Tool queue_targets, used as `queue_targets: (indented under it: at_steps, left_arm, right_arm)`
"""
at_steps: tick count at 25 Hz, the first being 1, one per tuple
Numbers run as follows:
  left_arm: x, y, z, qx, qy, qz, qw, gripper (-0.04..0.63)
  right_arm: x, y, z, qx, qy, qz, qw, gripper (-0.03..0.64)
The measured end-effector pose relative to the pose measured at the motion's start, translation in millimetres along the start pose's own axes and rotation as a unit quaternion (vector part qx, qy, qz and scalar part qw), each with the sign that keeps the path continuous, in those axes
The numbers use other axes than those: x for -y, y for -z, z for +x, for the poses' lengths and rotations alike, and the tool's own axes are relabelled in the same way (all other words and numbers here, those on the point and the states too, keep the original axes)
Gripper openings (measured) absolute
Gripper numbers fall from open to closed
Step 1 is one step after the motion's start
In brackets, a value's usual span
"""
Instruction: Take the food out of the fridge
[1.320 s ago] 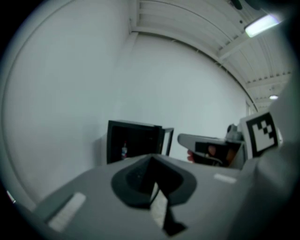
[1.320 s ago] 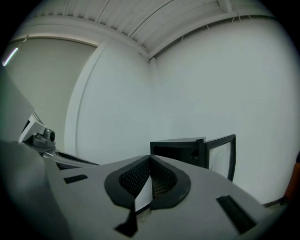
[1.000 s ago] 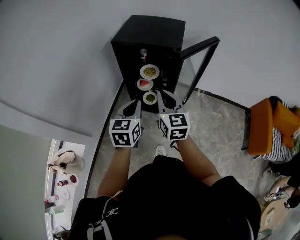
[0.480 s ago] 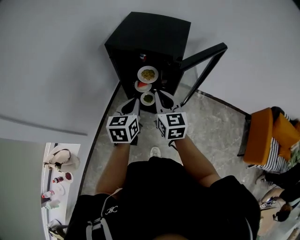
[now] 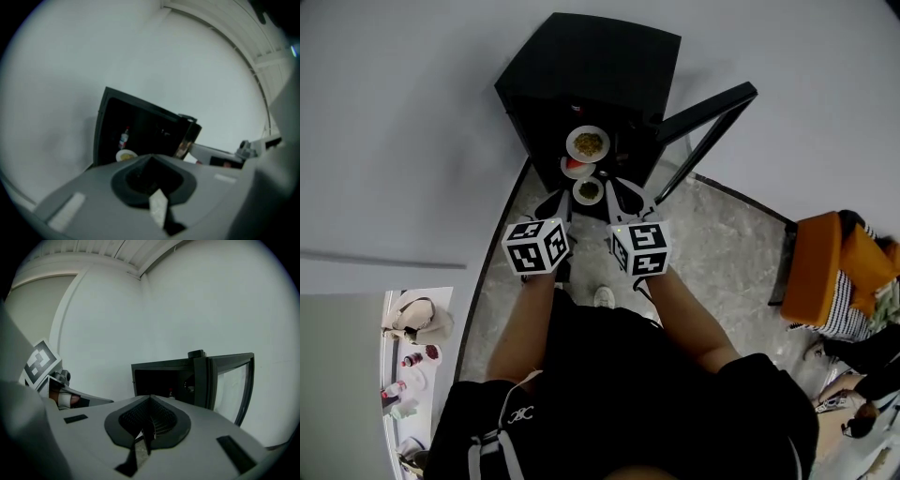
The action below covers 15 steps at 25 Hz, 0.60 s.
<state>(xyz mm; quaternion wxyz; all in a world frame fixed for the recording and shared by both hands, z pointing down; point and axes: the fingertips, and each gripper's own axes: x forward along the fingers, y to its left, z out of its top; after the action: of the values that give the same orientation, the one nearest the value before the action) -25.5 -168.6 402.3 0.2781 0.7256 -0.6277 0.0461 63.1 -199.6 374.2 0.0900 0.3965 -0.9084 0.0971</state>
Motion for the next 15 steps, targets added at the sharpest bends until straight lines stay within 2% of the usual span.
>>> queue_targets:
  at_steps: [6,9,13,15]
  left_arm:
    - [-21,15,28,-0.022,0.024,-0.037,0.9988,0.002]
    - [-33,23,38,-0.029,0.052,-0.075,0.9954,0.002]
    - [-52,30,56,-0.041,0.093,-0.141,0.9848,0.002]
    - [-58,32,66,-0.046,0.123,-0.178,0.9752,0.007]
  right_arm:
    - [2,10,18,-0.019,0.022,0.005,1.0,-0.002]
    - [-2,22,27,-0.035,0.035,0.008,0.999,-0.002]
    - [-4,37,42,-0.055,0.059,0.013,0.997,-0.002]
    - [-6,41,49,-0.061,0.071,0.017,0.995,-0.002]
